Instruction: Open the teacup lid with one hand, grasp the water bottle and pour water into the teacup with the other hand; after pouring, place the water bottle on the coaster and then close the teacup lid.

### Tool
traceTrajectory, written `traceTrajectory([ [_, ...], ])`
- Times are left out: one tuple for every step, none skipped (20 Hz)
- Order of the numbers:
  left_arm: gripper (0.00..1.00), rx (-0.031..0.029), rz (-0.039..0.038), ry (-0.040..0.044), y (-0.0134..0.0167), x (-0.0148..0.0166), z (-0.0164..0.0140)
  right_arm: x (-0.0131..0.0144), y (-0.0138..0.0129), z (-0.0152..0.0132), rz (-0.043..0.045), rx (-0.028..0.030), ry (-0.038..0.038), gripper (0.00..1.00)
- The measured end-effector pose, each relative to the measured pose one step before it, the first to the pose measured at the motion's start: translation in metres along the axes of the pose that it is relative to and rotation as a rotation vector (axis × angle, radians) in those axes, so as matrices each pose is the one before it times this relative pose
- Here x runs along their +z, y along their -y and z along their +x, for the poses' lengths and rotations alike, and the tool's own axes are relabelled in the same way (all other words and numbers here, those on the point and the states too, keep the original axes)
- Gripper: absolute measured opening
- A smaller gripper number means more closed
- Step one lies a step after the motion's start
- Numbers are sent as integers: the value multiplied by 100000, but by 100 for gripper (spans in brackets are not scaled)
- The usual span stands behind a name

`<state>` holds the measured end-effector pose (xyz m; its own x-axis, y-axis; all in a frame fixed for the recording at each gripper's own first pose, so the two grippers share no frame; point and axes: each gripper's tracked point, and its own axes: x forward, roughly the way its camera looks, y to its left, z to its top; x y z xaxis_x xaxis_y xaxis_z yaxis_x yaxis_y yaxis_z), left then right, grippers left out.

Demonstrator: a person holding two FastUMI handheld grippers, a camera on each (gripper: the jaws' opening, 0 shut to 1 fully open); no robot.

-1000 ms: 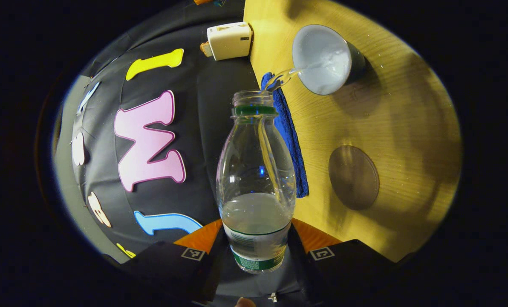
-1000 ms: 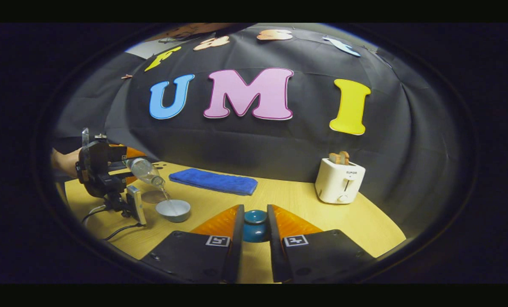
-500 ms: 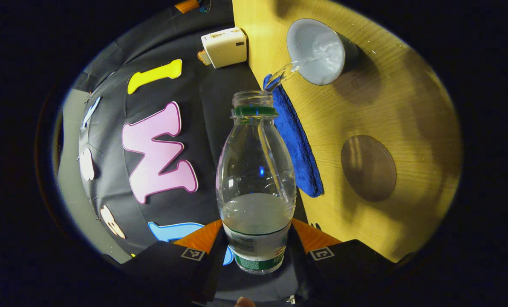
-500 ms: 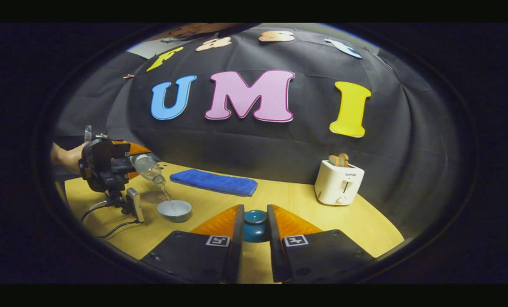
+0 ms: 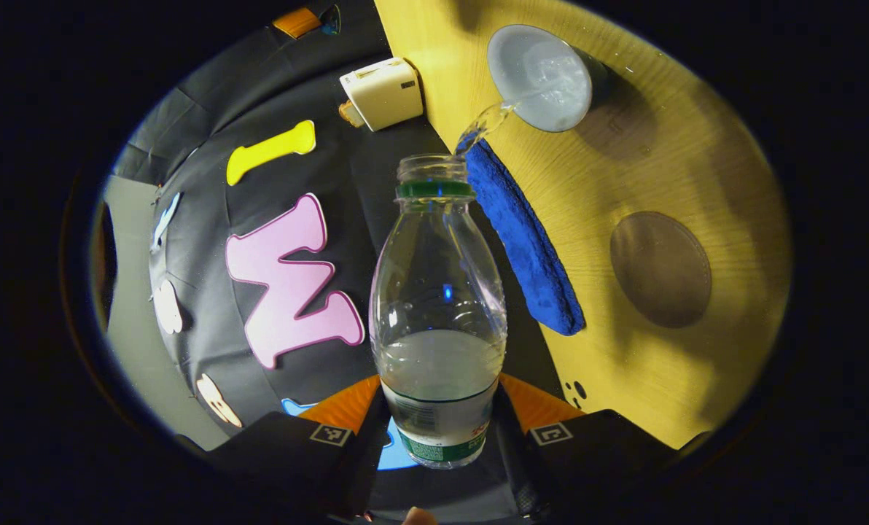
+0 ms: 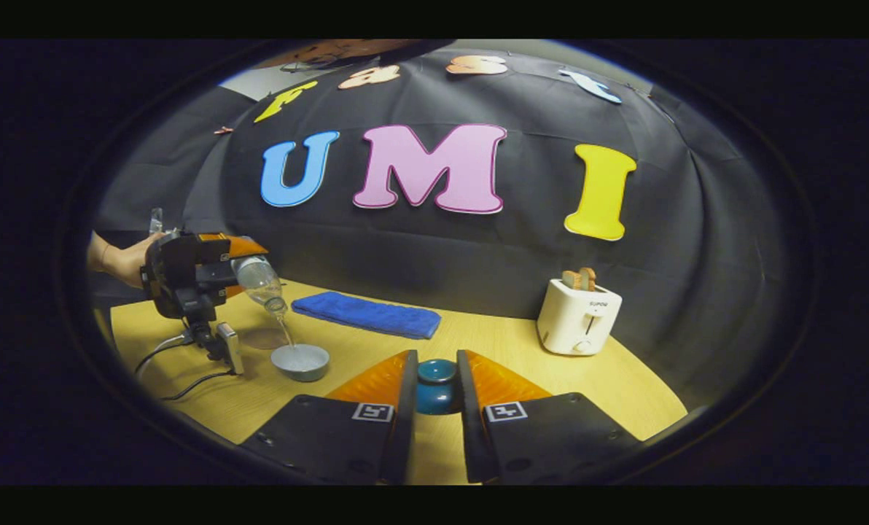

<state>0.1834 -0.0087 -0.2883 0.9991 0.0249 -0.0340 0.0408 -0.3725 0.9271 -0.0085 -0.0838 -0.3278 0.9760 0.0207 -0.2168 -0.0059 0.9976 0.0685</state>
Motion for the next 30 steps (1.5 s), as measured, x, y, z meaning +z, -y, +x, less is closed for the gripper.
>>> traceTrajectory([
  [74, 347, 241, 234, -86, -71, 84, 18, 22, -38, 123, -133, 143, 31],
  [74, 826, 599, 299, -170, 72, 95, -6, -28, 19, 136, -14, 145, 36],
  [73, 787, 887, 464, -249, -57, 84, -33, -28, 41, 83, -57, -77, 36],
  [73, 1151, 854, 889, -251, 52, 106, -52, -5, -75, 138, -68, 140, 36],
  [73, 1146, 794, 679, -343, -70, 106, 59, -1, -78, -39, -110, 195, 36],
  [73, 1339, 634, 446, -266, 0, 69, 31, 10, -24, -91, -154, 222, 36],
  [73, 1409, 919, 1132, -381, 128, 123, 69, 33, 17, 70, 13, 312, 36],
  [73, 2174, 1242, 921, -461, 117, 31, -11, -34, -19, 78, 335, 125, 36],
  [73, 1749, 978, 1016, -632, -29, -47, 54, -54, 98, -235, 317, 19, 36],
  [73, 1963, 763, 909, -451, 49, 150, 57, 16, 15, -268, 195, 379, 31],
  [74, 1768, 813, 684, -566, -20, 140, 156, 1, -2, -357, 165, 371, 33],
  [74, 2037, 1037, 1085, -459, 31, 147, 147, 56, -11, -186, 113, 328, 36],
  [74, 2177, 1524, 849, -555, -21, 223, 26, 24, -15, -102, -142, 268, 31],
  [73, 2261, 1741, 785, -591, -100, 218, 111, 12, 4, -32, 63, 235, 36],
  [74, 2323, 1741, 487, -686, -108, 326, -17, 36, 15, -51, -63, 76, 36],
  [74, 2920, 1518, 209, -573, -173, 267, 15, 24, -45, -9, 118, 96, 36],
  [73, 2550, 942, 668, -768, -32, 327, 17, 62, -42, 57, -137, 119, 31],
  [73, 2262, 689, 1515, -428, 143, 137, 27, 54, -6, 142, -161, 174, 36],
  [73, 2243, 976, 1415, -511, 15, 168, 54, 94, 33, 184, -282, 138, 36],
  [74, 2256, 1114, 1102, -544, 175, 101, 106, 98, 8, 88, -431, 351, 36],
  [73, 1962, 724, 697, -390, -1, 260, 91, 90, -18, 199, -399, 440, 36],
  [73, 2010, 791, 571, -472, 187, 156, 103, 67, -12, 301, -196, 454, 36],
  [73, 1452, 803, 590, -368, 6, 68, 93, -15, 25, -39, -199, 191, 36],
  [73, 866, 434, 399, -99, -47, 32, 13, 18, 45, -232, -137, -17, 26],
  [73, 417, 236, 125, -45, 25, 161, 122, 5, 1, -174, -120, 264, 31],
  [73, -156, 188, 1, 35, 2, 92, 49, 23, -12, -112, -92, 204, 31],
  [73, -182, 229, 79, 81, -213, -120, 32, -12, 86, -94, -78, 233, 31],
  [73, 46, 105, 111, 8, 38, 0, 22, -27, 31, -57, -52, 18, 31],
  [73, 29, -69, 114, 2, 88, 56, -104, -23, 70, -34, 55, -71, 28],
  [73, -84, -398, 0, 60, 63, 37, -80, 12, 87, 36, -51, -95, 26],
])
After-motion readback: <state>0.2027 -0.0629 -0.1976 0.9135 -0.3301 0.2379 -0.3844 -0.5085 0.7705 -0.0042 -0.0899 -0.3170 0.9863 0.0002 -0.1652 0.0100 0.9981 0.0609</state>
